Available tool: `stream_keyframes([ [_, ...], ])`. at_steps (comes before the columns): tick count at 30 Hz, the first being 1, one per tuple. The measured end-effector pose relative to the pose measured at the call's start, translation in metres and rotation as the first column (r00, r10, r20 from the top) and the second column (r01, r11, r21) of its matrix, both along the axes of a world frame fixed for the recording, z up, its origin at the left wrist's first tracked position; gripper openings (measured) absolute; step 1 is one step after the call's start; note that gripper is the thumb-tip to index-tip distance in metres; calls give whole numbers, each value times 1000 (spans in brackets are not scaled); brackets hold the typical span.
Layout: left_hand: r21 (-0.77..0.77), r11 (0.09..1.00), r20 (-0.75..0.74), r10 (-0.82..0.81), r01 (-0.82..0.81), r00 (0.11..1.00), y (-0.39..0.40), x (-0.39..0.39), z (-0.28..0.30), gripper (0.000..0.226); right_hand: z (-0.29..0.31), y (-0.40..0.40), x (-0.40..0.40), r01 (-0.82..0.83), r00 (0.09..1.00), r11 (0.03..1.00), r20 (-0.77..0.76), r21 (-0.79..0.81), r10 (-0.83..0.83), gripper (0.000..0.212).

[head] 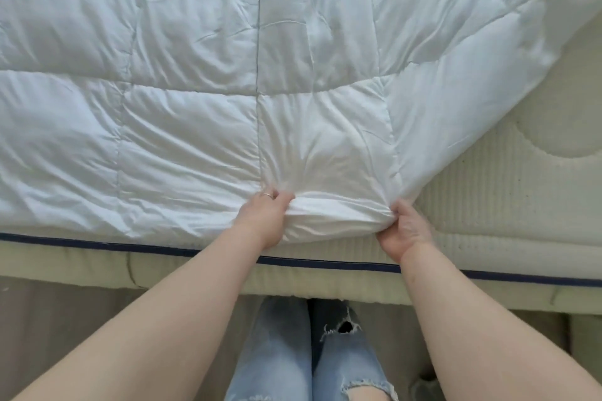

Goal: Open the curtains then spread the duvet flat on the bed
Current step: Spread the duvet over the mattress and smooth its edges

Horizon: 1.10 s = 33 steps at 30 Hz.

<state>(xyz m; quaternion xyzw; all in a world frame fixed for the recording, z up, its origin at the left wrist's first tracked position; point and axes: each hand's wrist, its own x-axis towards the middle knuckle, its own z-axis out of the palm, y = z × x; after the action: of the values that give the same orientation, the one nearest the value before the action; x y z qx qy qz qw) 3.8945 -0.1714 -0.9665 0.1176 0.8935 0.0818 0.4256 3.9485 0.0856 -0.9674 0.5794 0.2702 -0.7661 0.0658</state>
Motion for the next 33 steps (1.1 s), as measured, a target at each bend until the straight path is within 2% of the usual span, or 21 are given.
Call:
stream_keyframes([
  [3,-12,997,-66,-81,81,995,-6,39,0,88,-5,-3,42,-138,986,965,122,222,113,36],
  [6,30,993,-133,-106,111,985,-1,67,3,97,-7,-19,52,-242,966,902,181,358,187,24],
  [9,78,975,-209,-189,209,959,18,78,4,96,-5,-41,51,-311,944,848,242,430,224,19],
  [13,50,936,-328,-313,347,891,55,66,-2,88,7,-72,50,-290,953,843,221,454,208,18],
  [16,74,950,-295,-269,302,917,68,44,-1,71,11,-77,51,-199,975,916,162,349,151,20],
  [19,58,919,-207,-372,390,905,67,33,7,51,14,-59,44,-47,996,996,74,75,41,27],
  [21,41,895,-205,-428,445,880,60,35,12,46,14,-36,31,24,1000,999,17,-47,-24,28],
  [23,36,898,-198,-424,438,884,50,40,13,44,14,-8,10,160,982,978,-79,-131,-172,24],
  [26,27,920,-170,-381,390,909,35,43,12,39,10,35,-30,386,884,904,-206,-182,-419,15],
  [28,15,944,-157,-323,329,934,29,47,9,42,5,62,-54,381,889,906,-197,-184,-414,30],
  [30,-20,958,-152,-285,285,946,32,50,6,44,5,83,-72,280,923,923,-191,-264,-335,44],
  [33,-106,958,-142,-278,265,950,52,55,1,45,13,109,-73,132,947,938,-239,-320,-215,46],
])
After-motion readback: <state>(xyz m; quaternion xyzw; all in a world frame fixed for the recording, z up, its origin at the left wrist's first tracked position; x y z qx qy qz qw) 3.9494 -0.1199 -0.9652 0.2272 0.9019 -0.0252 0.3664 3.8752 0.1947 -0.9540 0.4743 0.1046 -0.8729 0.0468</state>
